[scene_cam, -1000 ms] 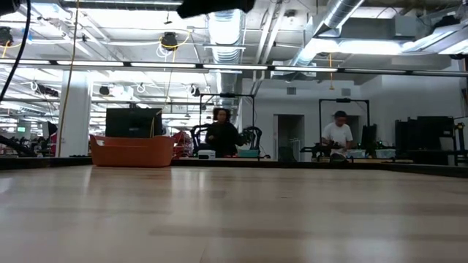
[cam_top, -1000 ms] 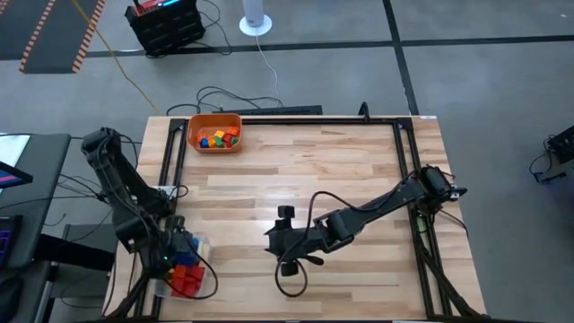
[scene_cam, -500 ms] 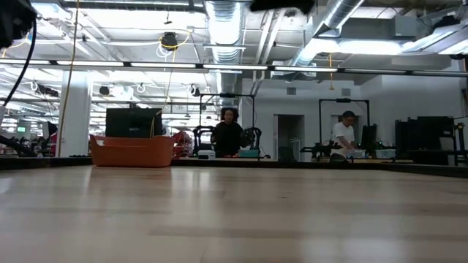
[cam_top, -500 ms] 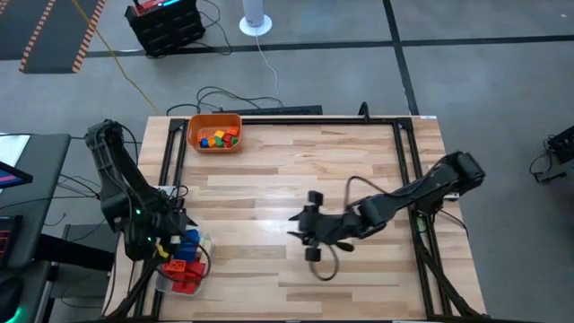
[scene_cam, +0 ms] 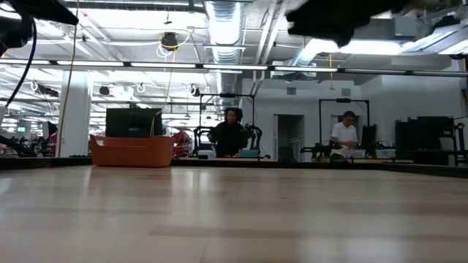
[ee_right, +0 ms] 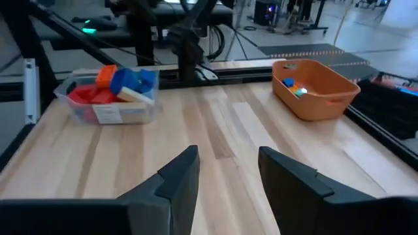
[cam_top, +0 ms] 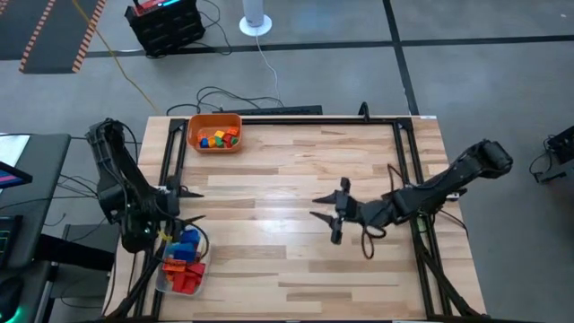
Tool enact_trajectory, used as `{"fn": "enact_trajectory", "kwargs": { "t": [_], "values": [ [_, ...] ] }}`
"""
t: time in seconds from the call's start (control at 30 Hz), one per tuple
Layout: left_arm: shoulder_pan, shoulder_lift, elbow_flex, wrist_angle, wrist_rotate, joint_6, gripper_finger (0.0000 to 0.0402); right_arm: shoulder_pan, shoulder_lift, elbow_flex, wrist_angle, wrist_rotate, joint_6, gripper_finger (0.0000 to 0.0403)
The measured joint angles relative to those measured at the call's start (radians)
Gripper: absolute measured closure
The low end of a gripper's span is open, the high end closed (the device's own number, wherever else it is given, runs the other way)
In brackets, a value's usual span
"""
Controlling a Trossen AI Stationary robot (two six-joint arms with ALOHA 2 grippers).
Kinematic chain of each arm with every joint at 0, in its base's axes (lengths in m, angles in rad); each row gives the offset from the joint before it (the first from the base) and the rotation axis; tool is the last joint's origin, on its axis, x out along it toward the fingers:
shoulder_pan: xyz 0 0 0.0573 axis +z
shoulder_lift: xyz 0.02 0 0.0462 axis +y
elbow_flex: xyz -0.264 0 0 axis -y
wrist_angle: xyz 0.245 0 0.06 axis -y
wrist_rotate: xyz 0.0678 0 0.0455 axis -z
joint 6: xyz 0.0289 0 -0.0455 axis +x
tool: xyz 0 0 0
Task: Sort blocks by size
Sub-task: Return to Home Position
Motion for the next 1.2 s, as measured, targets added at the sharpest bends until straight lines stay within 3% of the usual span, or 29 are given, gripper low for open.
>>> {"fn": "enact_trajectory", "kwargs": {
  "t": [0.1,0.23,0.43,0.63,0.77,1.13,1.2],
  "values": [
    [0.016,-0.040,-0.003,0.009,0.001,0.015,0.0161,-0.062,-0.036,-0.069,0.039,-0.084,0.000,0.0209],
    [0.016,-0.111,-0.083,0.141,0.009,0.074,0.0179,-0.114,-0.091,-0.163,0.153,-0.185,-0.019,0.0222],
    [0.016,-0.193,-0.301,0.411,0.092,0.103,0.0189,-0.134,-0.167,-0.324,0.305,-0.194,-0.011,0.0246],
    [0.033,-0.218,-0.465,0.762,0.173,0.227,0.0189,-0.168,-0.211,-0.483,0.466,-0.218,0.053,0.0261],
    [0.082,-0.214,-0.523,0.906,0.292,0.269,0.0189,-0.168,-0.226,-0.559,0.572,-0.220,0.063,0.0266],
    [0.162,-0.255,-0.680,1.242,0.752,0.360,0.0189,-0.112,-0.322,-0.700,0.773,-0.221,0.030,0.0267],
    [0.183,-0.280,-0.704,1.286,0.786,0.386,0.0189,-0.101,-0.350,-0.701,0.770,-0.221,-0.001,0.0267]
  ]
}}
